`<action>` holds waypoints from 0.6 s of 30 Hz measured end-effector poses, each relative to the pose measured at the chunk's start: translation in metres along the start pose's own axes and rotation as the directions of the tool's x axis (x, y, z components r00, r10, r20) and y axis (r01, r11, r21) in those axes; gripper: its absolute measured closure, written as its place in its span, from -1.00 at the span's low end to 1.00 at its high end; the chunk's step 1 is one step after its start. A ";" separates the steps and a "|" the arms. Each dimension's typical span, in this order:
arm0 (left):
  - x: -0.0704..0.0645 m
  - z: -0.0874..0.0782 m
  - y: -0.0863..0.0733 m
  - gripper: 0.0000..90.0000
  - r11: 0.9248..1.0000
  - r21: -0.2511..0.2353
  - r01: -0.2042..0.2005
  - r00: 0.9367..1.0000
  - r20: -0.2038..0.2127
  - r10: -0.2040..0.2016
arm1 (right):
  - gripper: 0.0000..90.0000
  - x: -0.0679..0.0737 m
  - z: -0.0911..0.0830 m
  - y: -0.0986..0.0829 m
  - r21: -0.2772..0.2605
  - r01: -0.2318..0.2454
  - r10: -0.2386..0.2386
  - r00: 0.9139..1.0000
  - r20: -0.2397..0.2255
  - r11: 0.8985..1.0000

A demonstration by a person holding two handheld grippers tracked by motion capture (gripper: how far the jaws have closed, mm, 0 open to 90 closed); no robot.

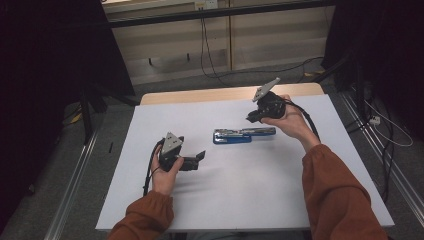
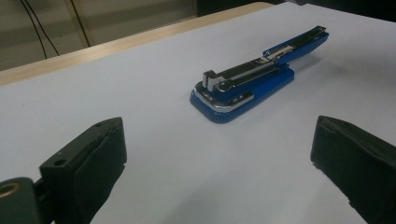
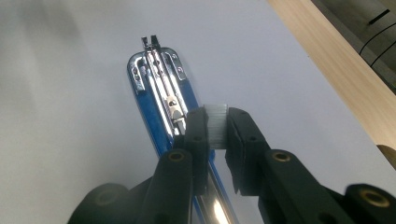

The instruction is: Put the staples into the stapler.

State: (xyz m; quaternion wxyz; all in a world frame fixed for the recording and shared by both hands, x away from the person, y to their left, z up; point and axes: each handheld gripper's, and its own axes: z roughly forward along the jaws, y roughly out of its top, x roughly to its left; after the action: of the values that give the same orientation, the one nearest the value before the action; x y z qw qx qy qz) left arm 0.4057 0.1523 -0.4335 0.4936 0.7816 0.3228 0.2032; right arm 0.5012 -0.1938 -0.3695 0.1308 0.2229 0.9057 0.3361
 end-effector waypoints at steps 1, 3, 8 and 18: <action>0.000 0.000 0.000 -0.92 1.000 0.000 0.000 1.000 0.001 0.000 | 0.76 0.001 0.001 0.001 0.001 0.002 -0.002 1.000 -0.002 1.000; 0.000 0.000 0.000 -0.92 1.000 0.002 -0.002 1.000 0.000 0.002 | 0.76 0.001 0.003 0.003 0.002 0.011 -0.011 1.000 -0.008 1.000; 0.000 0.000 0.000 -0.92 1.000 0.000 0.001 1.000 0.000 -0.001 | 0.76 0.005 0.007 0.007 -0.005 0.027 -0.027 1.000 -0.014 1.000; -0.001 0.001 -0.001 -0.92 1.000 0.004 0.001 1.000 0.008 -0.001 | 0.76 0.008 0.012 0.018 -0.005 0.050 -0.050 0.998 -0.037 0.999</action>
State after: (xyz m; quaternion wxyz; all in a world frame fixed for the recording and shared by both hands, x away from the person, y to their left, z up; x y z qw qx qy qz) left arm 0.4058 0.1513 -0.4344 0.4935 0.7831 0.3216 0.1995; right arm 0.5049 -0.1712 -0.3672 0.1226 0.1935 0.9126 0.3386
